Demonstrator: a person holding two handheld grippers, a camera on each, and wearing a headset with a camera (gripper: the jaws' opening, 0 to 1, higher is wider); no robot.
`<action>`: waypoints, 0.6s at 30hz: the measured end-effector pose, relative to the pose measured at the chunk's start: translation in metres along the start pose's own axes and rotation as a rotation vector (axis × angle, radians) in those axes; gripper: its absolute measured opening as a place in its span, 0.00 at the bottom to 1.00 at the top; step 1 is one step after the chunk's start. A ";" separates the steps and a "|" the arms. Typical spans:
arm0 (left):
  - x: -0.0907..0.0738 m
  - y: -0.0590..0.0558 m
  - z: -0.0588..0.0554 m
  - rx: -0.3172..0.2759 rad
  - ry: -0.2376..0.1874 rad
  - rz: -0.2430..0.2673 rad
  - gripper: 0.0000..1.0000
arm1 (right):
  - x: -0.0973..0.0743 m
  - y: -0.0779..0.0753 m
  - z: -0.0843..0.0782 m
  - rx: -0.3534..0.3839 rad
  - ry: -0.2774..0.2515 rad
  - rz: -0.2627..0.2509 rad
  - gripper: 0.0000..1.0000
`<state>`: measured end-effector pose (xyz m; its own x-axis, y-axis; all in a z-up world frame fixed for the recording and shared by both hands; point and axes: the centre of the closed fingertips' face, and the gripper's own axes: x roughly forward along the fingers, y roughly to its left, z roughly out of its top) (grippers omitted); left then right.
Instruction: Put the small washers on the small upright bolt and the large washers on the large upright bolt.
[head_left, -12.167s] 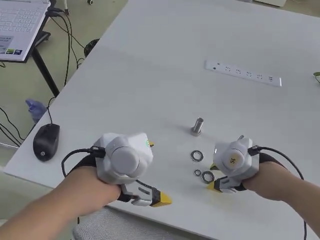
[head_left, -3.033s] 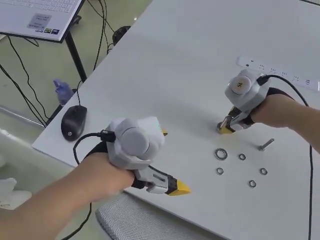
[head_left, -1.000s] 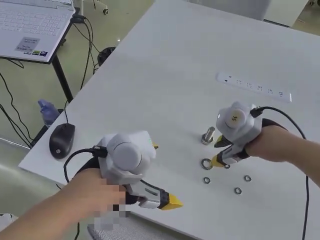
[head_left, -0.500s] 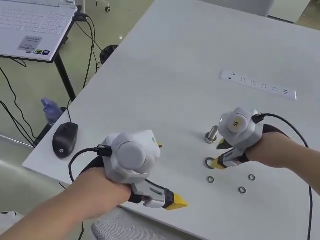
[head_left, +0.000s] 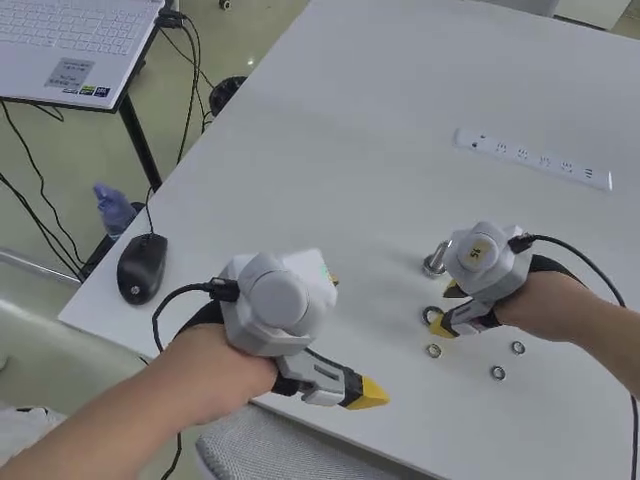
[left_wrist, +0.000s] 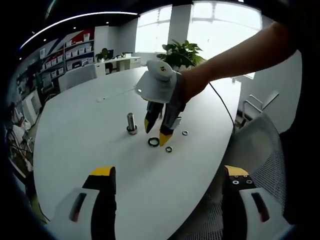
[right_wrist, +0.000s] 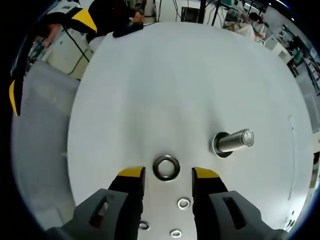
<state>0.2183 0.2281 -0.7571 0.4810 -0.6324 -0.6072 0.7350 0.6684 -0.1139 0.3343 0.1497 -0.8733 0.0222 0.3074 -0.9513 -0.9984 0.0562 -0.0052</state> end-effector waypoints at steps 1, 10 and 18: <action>0.000 0.000 0.000 0.001 0.001 0.000 0.87 | 0.001 0.000 0.000 -0.001 0.001 -0.001 0.39; -0.001 0.002 -0.002 0.002 0.009 -0.001 0.86 | 0.005 -0.002 -0.001 0.015 0.004 -0.013 0.38; -0.002 0.002 -0.005 0.003 0.015 0.000 0.84 | 0.005 -0.002 -0.002 0.040 0.012 -0.005 0.38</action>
<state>0.2162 0.2322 -0.7595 0.4739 -0.6267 -0.6186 0.7366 0.6671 -0.1115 0.3365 0.1496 -0.8783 0.0263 0.2952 -0.9551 -0.9955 0.0952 0.0020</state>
